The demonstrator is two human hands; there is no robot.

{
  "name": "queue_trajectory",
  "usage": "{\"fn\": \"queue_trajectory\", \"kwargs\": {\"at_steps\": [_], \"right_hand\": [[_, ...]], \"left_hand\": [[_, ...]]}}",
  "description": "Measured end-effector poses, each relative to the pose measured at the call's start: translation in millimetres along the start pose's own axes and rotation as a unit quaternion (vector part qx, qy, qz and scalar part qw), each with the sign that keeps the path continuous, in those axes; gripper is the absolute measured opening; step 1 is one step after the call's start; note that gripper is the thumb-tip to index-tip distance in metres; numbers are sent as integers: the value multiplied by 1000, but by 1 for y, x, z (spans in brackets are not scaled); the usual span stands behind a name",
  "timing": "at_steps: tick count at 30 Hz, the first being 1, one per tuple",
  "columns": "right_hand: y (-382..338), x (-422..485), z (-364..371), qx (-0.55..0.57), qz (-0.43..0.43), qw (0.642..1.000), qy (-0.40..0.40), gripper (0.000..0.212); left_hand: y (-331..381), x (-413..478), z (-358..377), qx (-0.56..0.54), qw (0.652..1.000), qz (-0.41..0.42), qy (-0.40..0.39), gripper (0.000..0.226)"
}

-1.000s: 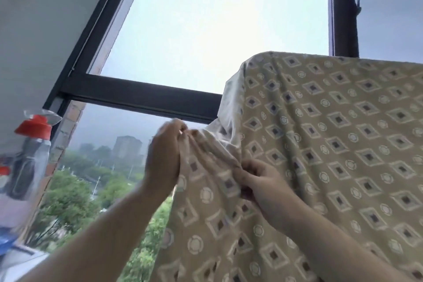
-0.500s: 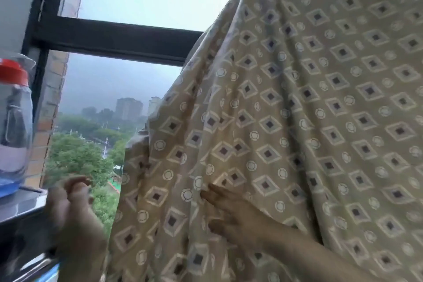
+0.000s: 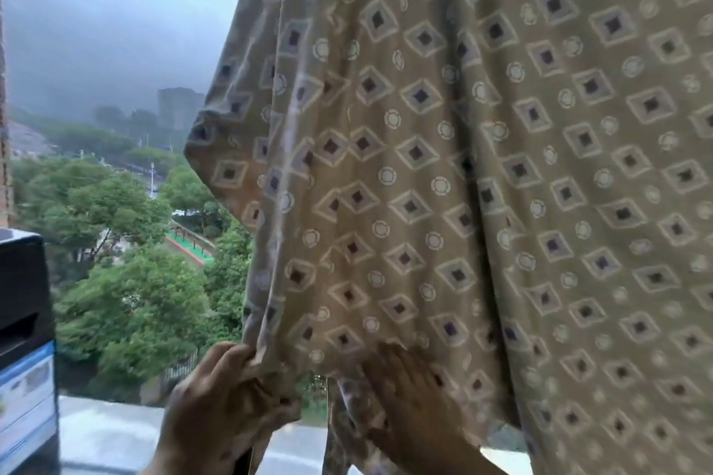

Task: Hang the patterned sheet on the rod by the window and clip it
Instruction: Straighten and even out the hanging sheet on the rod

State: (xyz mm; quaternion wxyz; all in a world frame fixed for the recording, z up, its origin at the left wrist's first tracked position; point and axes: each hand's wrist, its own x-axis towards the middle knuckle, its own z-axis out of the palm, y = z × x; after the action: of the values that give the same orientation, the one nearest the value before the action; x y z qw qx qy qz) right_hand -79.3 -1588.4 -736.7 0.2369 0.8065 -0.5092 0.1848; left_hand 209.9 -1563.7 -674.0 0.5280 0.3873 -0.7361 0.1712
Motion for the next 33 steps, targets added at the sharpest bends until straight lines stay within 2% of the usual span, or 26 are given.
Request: {"fn": "queue_trajectory", "kwargs": {"at_steps": [1,3,4,5,7,11,14,16,17,18,20,21,22,23,24,25,27,28,30,31,32,33], "right_hand": [[11,6,10,-43,-19,999,9,58],[29,11,20,-110,-14,994,23,60],[36,14,19,-131,-1,991,13,60],[42,16,26,-142,7,989,39,57],[48,26,18,-130,28,990,43,45],[54,40,0,-100,53,994,-11,27],[58,44,-11,-42,119,989,-73,22],[50,40,-23,41,138,989,-31,28],[36,37,-33,116,130,985,-20,30],[17,32,-45,217,119,969,-12,33],[-25,24,-70,396,106,912,-22,54],[-41,20,-75,454,103,884,-48,69],[-54,19,-78,491,92,864,-64,80],[-59,19,-79,505,82,857,-58,86],[-59,20,-82,508,76,857,-31,84],[-55,24,-87,507,81,858,-4,78],[-45,34,-105,495,113,860,44,57],[-37,37,-111,508,140,847,66,49],[-20,38,-114,564,191,798,94,50],[-16,38,-118,593,209,772,93,52],[-14,39,-121,614,220,754,83,49],[-12,38,-124,633,223,738,71,42]], "left_hand": [[-24,-10,7,17,999,-40,-21,61],[-53,-13,7,42,991,-124,-31,37],[-63,-13,5,49,984,-168,-36,31],[-68,-12,4,47,979,-198,-31,33],[-70,-15,7,-20,963,-263,-58,35],[-69,-24,26,-132,917,-368,-85,24],[-57,-29,33,-187,887,-421,-34,27],[-34,-30,32,-218,873,-436,14,19],[-18,-29,32,-240,871,-427,26,13],[0,-27,33,-269,867,-419,25,17],[34,-19,36,-394,820,-414,22,31],[46,-13,40,-465,776,-426,31,41],[56,-8,42,-537,717,-445,22,51],[68,-2,41,-609,656,-446,3,54],[74,1,36,-661,618,-425,-15,53],[75,4,33,-686,606,-401,-30,54],[70,11,31,-674,635,-375,-30,56],[62,8,35,-642,671,-373,3,53],[50,-3,44,-496,772,-391,77,47],[52,-5,49,-424,810,-396,86,56],[59,-5,53,-390,829,-391,85,67],[68,-1,57,-395,832,-380,81,74]]}}
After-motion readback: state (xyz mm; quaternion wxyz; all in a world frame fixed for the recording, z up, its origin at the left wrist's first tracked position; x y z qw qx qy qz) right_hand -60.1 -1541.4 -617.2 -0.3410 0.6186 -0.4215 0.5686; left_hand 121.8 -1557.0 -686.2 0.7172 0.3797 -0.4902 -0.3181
